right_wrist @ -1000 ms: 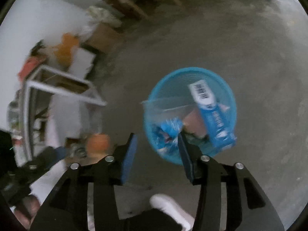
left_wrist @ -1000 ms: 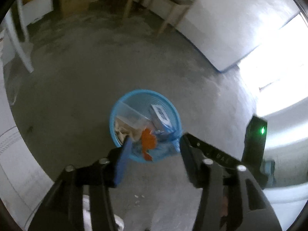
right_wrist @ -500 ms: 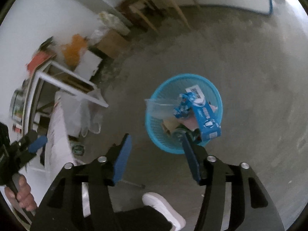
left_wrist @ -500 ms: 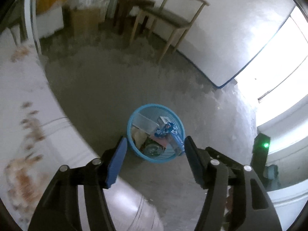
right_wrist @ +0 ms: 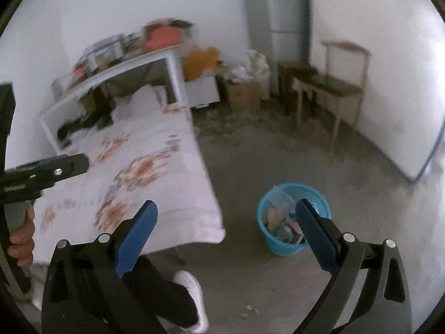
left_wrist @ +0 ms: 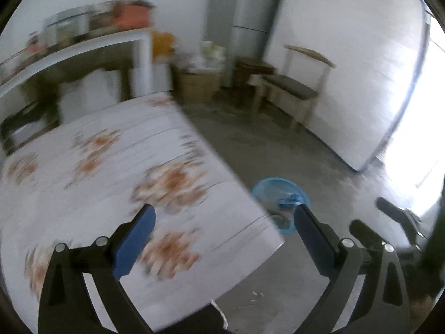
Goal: Collect trash
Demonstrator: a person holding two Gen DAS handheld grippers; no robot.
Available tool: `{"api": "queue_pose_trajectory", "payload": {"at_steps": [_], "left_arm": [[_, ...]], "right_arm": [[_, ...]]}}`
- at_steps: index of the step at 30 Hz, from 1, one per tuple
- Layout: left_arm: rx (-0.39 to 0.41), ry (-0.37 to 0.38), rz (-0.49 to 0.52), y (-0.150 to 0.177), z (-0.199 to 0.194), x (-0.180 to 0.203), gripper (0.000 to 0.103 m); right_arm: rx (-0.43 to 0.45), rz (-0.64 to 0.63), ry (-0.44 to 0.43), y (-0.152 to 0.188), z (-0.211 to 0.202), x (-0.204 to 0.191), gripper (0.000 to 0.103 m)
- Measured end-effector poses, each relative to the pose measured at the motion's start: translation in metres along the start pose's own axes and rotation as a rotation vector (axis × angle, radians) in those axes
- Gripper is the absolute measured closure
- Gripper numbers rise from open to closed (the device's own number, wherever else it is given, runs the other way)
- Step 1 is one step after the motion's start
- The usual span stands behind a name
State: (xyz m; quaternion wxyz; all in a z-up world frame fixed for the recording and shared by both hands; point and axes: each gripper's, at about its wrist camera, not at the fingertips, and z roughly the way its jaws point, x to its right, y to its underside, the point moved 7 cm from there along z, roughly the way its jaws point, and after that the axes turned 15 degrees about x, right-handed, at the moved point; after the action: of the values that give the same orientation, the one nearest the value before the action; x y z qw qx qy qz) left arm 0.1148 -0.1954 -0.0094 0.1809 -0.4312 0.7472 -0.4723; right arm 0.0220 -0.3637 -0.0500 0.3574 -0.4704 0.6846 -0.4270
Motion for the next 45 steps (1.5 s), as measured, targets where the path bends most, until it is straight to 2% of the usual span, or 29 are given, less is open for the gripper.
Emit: {"api": "queue_pose_trajectory", "payload": {"at_steps": [3,7,8,10,12,15,21,32,45], "left_arm": [[0.007,-0.056,0.022,0.016,-0.017,-0.009,0.005],[0.053,-0.220,0.147,0.036,-0.034,-0.015,0.005],[0.059,-0.266,0.174,0.041,-0.038,-0.016,0.005],[0.049,-0.305,0.190,0.050,-0.044,-0.022,0.005],[0.025,-0.311,0.198,0.061,-0.048,-0.024,0.005],[0.028,-0.353,0.182,0.069,-0.055,-0.035,0.005],[0.024,-0.431,0.067,0.071,-0.065,-0.061,0.005],[-0.002,-0.482,0.000,0.077,-0.073,-0.079,0.005],[-0.011,-0.489,0.010,0.078,-0.071,-0.079,0.005]], "right_arm": [[0.000,-0.065,0.001,0.010,-0.011,-0.025,0.008],[-0.012,-0.128,0.073,0.026,-0.023,-0.044,0.008],[-0.009,-0.157,0.124,0.031,-0.024,-0.045,0.008],[0.000,-0.209,0.178,0.037,-0.028,-0.050,0.008],[-0.010,-0.240,0.230,0.043,-0.031,-0.053,0.008],[-0.020,-0.233,0.230,0.048,-0.034,-0.057,0.008],[-0.011,-0.178,0.257,0.043,-0.035,-0.051,0.008],[-0.030,-0.116,0.276,0.050,-0.036,-0.049,0.008],[-0.068,-0.071,0.283,0.057,-0.033,-0.042,0.008]]}}
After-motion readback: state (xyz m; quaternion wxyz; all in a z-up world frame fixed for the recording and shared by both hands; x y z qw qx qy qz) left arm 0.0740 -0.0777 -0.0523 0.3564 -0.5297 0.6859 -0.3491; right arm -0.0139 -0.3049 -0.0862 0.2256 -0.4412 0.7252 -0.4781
